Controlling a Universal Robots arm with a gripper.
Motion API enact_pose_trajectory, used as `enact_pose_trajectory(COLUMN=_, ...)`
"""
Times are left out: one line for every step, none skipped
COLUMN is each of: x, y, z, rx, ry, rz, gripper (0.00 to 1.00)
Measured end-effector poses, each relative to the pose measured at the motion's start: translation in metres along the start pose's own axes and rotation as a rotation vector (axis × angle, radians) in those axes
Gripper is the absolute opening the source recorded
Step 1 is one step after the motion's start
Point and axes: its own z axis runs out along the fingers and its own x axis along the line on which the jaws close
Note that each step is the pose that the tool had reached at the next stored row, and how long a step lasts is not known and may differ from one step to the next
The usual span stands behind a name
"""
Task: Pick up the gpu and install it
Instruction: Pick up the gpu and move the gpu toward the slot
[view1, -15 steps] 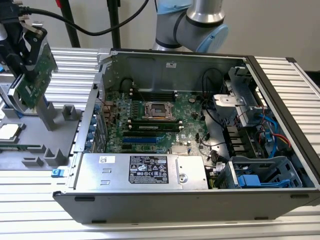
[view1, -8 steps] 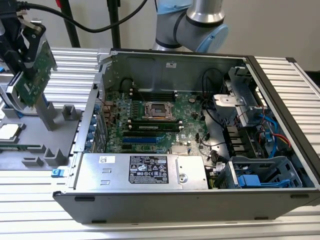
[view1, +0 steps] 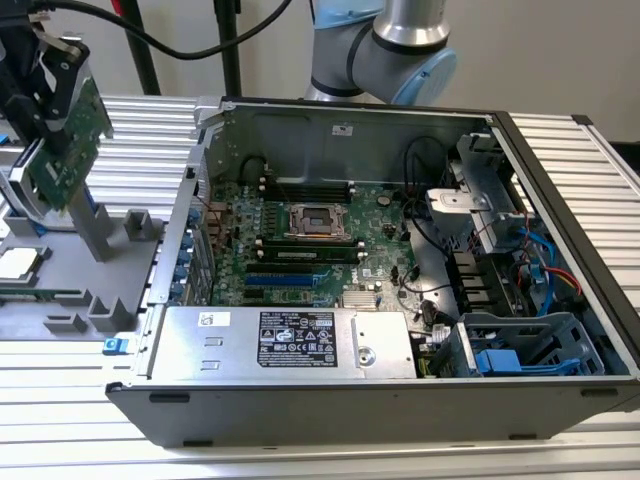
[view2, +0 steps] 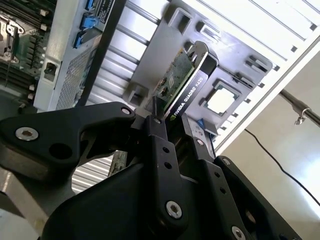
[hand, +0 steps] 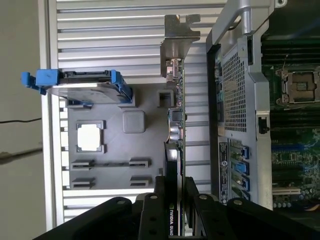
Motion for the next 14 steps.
enact_pose_trajectory(x=0.0000, y=0.0000, z=-0.0006, rx=-0.0001, ry=0.0000, rz=0.000, gripper=0.00)
enact_pose_trajectory(x=0.0000, y=0.0001, z=-0.0013, rx=-0.0001, ry=0.0000, rz=0.000, gripper=0.00)
enact_pose_trajectory(x=0.0000, y=0.0001, z=-0.0018, rx=-0.0001, ry=-0.0001, rz=0.000, gripper=0.00)
enact_pose_trajectory(x=0.0000, y=0.0002, z=-0.0031, rx=0.0000, ry=0.0000, rz=0.000, gripper=0.00)
enact_pose_trajectory(x=-0.0001, y=0.0003, z=-0.0038, rx=-0.0001, ry=-0.0001, rz=0.000, gripper=0.00)
enact_pose_trajectory(x=-0.0001, y=0.0003, z=-0.0045, rx=0.0000, ry=0.0001, rz=0.000, gripper=0.00)
enact_pose_trajectory(x=-0.0001, y=0.0004, z=-0.0052, rx=0.0000, ry=0.0001, rz=0.000, gripper=0.00)
enact_pose_trajectory(x=-0.0001, y=0.0004, z=-0.0059, rx=-0.0001, ry=0.0000, rz=0.000, gripper=0.00)
enact_pose_trajectory(x=-0.0001, y=0.0004, z=-0.0065, rx=-0.0001, ry=-0.0001, rz=0.000, gripper=0.00)
enact_pose_trajectory(x=-0.0001, y=0.0005, z=-0.0072, rx=-0.0001, ry=-0.0001, rz=0.000, gripper=0.00)
enact_pose_trajectory(x=-0.0001, y=0.0005, z=-0.0078, rx=-0.0001, ry=-0.0001, rz=0.000, gripper=0.00)
enact_pose_trajectory(x=-0.0001, y=0.0006, z=-0.0085, rx=-0.0001, ry=0.0000, rz=0.000, gripper=0.00)
enact_pose_trajectory(x=-0.0001, y=0.0006, z=-0.0091, rx=-0.0001, ry=0.0000, rz=0.000, gripper=0.00)
enact_pose_trajectory(x=-0.0001, y=0.0006, z=-0.0095, rx=-0.0001, ry=-0.0001, rz=0.000, gripper=0.00)
